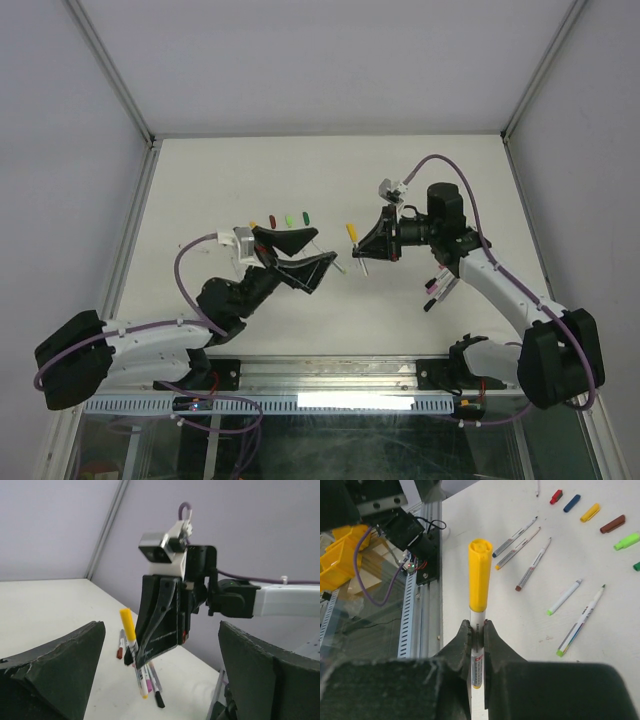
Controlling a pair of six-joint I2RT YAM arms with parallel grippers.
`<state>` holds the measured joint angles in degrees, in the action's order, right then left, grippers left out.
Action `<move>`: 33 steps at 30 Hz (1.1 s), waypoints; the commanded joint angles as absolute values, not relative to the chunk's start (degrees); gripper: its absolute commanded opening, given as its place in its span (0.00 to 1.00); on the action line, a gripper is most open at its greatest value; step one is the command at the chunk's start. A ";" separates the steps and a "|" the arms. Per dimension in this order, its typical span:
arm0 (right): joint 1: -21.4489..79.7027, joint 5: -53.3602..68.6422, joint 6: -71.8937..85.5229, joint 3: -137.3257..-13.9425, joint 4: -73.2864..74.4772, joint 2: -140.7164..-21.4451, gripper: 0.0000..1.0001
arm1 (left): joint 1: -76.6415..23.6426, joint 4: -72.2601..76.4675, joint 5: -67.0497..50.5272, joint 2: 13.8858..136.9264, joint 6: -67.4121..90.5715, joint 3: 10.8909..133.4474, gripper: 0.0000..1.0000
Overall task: Open the pen caps
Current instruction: Pick up the pen from the center of the board.
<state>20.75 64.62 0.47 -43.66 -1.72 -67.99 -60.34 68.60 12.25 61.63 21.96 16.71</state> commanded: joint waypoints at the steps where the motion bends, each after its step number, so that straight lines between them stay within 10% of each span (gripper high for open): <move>1: 20.48 70.59 -8.55 -46.75 4.67 -69.70 0.00 | -54.90 54.45 -0.22 58.10 30.88 20.97 0.99; 33: 20.71 75.75 -8.54 -46.72 4.79 -71.11 0.00 | -51.11 52.48 -9.80 75.61 36.14 33.04 0.34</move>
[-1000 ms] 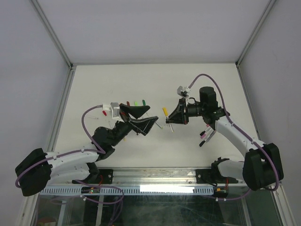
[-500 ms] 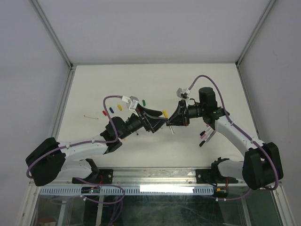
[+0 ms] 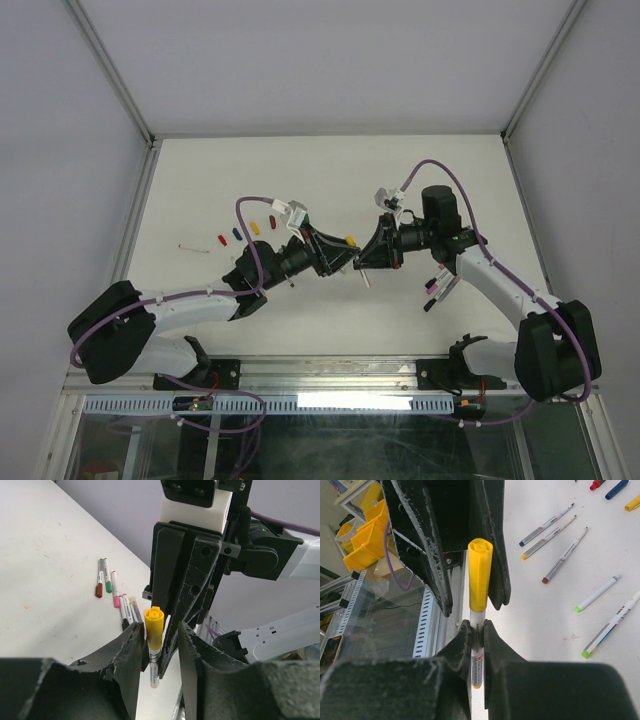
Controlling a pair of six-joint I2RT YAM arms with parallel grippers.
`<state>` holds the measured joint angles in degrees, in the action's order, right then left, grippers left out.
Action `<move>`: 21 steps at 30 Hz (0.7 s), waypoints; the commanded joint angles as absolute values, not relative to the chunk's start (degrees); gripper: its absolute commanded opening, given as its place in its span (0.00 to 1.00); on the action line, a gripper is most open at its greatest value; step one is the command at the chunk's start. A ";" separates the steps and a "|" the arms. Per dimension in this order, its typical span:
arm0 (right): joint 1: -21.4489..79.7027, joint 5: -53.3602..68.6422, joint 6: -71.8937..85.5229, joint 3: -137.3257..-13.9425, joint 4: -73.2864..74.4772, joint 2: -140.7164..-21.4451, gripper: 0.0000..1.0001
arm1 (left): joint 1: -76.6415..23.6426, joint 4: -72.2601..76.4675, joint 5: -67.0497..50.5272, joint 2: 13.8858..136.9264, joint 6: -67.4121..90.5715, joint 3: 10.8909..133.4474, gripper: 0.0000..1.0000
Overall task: Open the pen caps
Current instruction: Pick up the pen from the center of the board, then open the pen cap from the pen.
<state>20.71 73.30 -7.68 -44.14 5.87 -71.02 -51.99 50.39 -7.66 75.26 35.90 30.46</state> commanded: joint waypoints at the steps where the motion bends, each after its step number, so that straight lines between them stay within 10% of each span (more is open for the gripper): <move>1: 20.79 75.87 -8.53 -46.68 4.80 -71.10 0.00 | -51.07 52.70 -10.07 75.85 36.13 33.05 0.33; 12: 21.27 75.83 -8.70 -46.56 4.92 -71.75 0.01 | -49.92 54.74 -11.08 76.55 36.15 33.29 0.01; 21: 22.40 74.19 -5.91 -45.09 1.86 -72.20 0.33 | -49.83 59.13 -6.96 75.69 35.66 31.65 0.00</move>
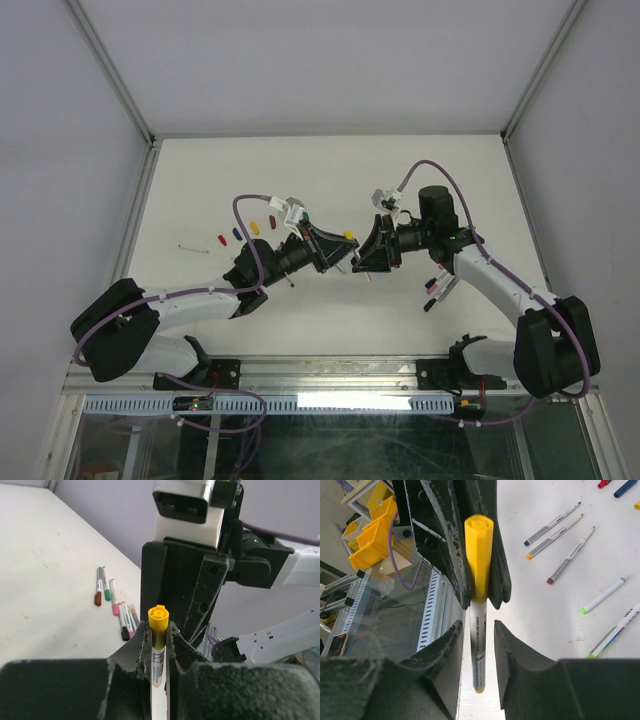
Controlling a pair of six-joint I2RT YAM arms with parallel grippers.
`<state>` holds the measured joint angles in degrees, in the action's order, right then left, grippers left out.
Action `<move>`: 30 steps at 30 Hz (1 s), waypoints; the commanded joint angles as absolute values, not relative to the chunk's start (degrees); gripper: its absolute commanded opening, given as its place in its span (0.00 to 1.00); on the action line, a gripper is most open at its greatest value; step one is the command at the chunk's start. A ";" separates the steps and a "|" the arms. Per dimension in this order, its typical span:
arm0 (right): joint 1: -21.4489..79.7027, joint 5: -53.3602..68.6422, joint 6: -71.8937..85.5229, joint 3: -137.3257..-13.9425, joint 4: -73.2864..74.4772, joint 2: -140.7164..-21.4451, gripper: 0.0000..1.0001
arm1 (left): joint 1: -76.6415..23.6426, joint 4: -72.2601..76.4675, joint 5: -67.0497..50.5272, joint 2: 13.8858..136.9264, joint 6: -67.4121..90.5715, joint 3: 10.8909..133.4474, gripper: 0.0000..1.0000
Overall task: Open the pen caps
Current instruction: Open the pen cap from the pen.
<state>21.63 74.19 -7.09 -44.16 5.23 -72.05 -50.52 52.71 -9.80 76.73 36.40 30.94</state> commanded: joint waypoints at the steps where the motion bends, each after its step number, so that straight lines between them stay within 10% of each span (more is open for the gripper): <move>1: 22.60 73.86 -5.81 -45.12 1.85 -72.28 0.33 | -49.83 59.61 -6.41 75.53 35.57 31.46 0.00; 6: 23.02 73.11 -4.50 -45.39 1.27 -72.41 0.00 | -49.71 60.59 -3.83 75.29 35.38 30.90 0.00; 21: 25.22 70.01 -5.82 -48.24 7.51 -80.94 0.00 | -25.62 58.47 4.98 73.14 39.75 41.66 0.00; 30: 26.11 30.64 -3.96 -51.54 10.73 -85.09 0.03 | -23.82 34.10 -0.02 70.02 44.01 41.23 0.00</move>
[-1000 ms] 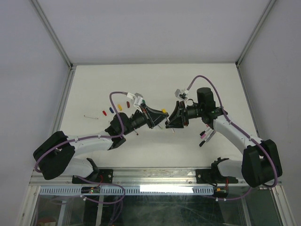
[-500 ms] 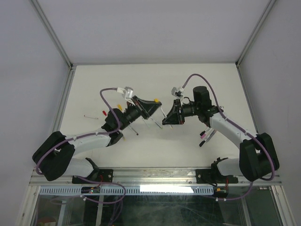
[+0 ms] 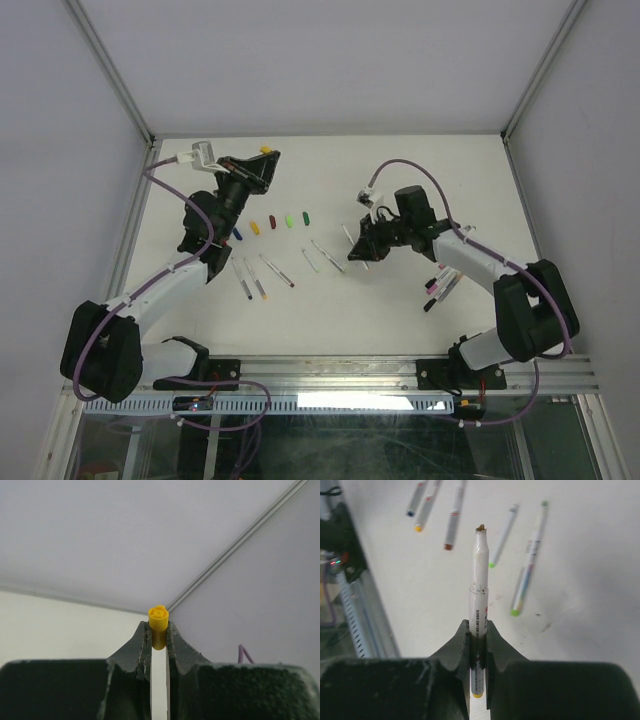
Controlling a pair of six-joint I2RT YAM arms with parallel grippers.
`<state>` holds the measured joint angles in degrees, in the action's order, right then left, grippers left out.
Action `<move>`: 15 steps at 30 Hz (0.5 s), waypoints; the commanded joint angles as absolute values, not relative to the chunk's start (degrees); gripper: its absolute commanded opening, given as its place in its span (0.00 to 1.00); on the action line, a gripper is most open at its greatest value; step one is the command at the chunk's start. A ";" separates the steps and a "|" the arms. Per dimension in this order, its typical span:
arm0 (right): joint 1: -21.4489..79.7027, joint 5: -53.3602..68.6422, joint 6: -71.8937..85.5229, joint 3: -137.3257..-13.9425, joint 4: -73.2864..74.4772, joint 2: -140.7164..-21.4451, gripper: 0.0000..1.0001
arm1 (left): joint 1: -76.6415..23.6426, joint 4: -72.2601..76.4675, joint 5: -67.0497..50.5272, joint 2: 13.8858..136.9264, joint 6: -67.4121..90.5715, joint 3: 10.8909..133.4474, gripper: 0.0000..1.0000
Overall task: Open the pen caps
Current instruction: Open the pen cap from the pen, then place the pen at the center of the board.
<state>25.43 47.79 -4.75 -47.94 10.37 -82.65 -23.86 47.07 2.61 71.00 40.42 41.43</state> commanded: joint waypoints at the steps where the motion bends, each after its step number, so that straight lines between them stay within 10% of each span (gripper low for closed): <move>1: 26.71 27.60 -3.54 -52.12 10.77 -86.20 0.05 | -23.82 31.20 -0.60 70.18 44.94 40.82 0.00; 15: 32.02 15.36 2.02 -59.26 12.36 -97.84 0.20 | -23.95 12.48 0.30 71.97 51.59 37.49 0.00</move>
